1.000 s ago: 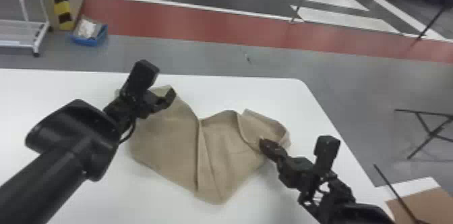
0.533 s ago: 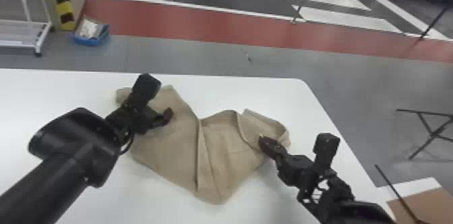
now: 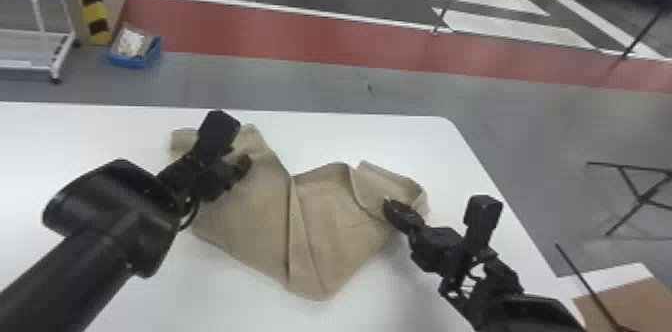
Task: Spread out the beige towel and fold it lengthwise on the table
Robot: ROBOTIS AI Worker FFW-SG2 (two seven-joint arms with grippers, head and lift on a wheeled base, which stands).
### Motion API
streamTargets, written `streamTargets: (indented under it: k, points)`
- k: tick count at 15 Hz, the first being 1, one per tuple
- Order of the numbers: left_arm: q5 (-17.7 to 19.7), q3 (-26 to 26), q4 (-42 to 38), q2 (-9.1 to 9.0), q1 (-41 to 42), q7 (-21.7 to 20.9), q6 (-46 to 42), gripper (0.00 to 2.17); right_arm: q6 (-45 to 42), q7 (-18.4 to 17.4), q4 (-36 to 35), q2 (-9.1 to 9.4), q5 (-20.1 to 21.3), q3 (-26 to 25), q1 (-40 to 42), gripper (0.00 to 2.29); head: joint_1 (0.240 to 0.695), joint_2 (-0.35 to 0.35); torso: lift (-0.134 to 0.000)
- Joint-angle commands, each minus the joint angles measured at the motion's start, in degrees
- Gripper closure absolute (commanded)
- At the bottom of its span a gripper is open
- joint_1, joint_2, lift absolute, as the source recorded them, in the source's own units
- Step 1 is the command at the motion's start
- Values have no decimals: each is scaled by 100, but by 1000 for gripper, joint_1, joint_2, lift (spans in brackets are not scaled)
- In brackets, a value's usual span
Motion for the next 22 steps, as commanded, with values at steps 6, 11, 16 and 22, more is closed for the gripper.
streamTargets:
  k: [6, 11, 16, 22]
  points:
    - [26, 695, -2776, 694, 1357, 93, 1666, 1349, 17, -9, 12, 0, -9, 45, -121, 1777, 695, -327, -124]
    - [325, 1785, -4543, 1494, 2518, 110, 2282, 1349, 52, -62, 21, 0, 9, 98, -279, 1777, 695, -225, -124]
    - [668, 2840, -5369, 1775, 3335, 14, 2369, 1349, 70, -88, 109, -26, -9, -175, -376, 1777, 695, -144, -124]
    - [800, 3666, -6266, 1819, 4240, -382, 2897, 1345, 87, -97, 109, -26, -149, -711, -358, 1777, 695, -132, -124]
